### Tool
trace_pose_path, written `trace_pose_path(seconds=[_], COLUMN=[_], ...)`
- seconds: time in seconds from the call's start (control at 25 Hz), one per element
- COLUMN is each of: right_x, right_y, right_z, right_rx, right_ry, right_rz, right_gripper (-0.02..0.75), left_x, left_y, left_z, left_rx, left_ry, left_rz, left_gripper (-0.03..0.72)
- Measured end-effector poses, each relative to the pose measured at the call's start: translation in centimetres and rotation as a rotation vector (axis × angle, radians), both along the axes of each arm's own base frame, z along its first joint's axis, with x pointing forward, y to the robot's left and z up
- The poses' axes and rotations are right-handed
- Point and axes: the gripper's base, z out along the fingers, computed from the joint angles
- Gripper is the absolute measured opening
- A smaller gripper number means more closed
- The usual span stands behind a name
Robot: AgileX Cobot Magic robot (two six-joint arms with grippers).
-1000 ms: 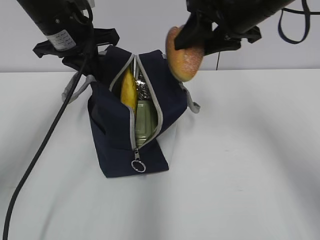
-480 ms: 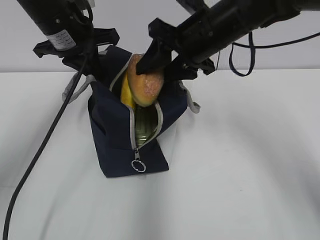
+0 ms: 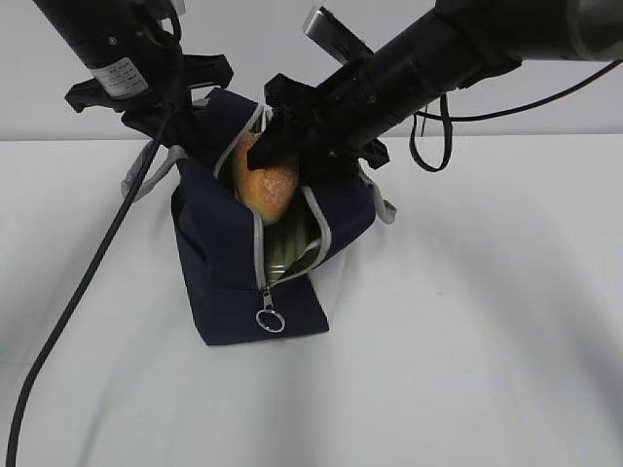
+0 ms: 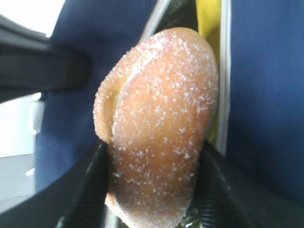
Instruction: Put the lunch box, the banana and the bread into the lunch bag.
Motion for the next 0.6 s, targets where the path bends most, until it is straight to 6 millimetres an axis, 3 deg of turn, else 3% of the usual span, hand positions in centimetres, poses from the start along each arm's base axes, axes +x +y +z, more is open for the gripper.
trace_pose_path(seconds=[0.16,0.28,0.44,0.6], right_x=[0.56,0.62,0.67,0.74], right_y=[0.12,0.14,0.17,0.32], right_z=[-1.08,-1.33,-1.14,-0.33], right_rx=[-0.006,-0.008,-0.006,0.004], right_ry=[0.010,0.015,0.010,-0.002], right_rz=[-0.014,-0.014,-0.012,0.009], right_gripper=[0.425,0.505,0.610,0.628], left_x=[0.00,0.00,0.00,0.00], left_y=[0.00,0.00,-0.01,-0.01], left_z=[0.00,0.03,0.06,0.06], left_rx=[0.000,0.000,-0.001,-0.001], left_ry=[0.000,0.000,-0.001,-0.001], left_rz=[0.000,0.000,0.000,0.000], left_gripper=[-0.001,-0.001,-0.001,-0.001])
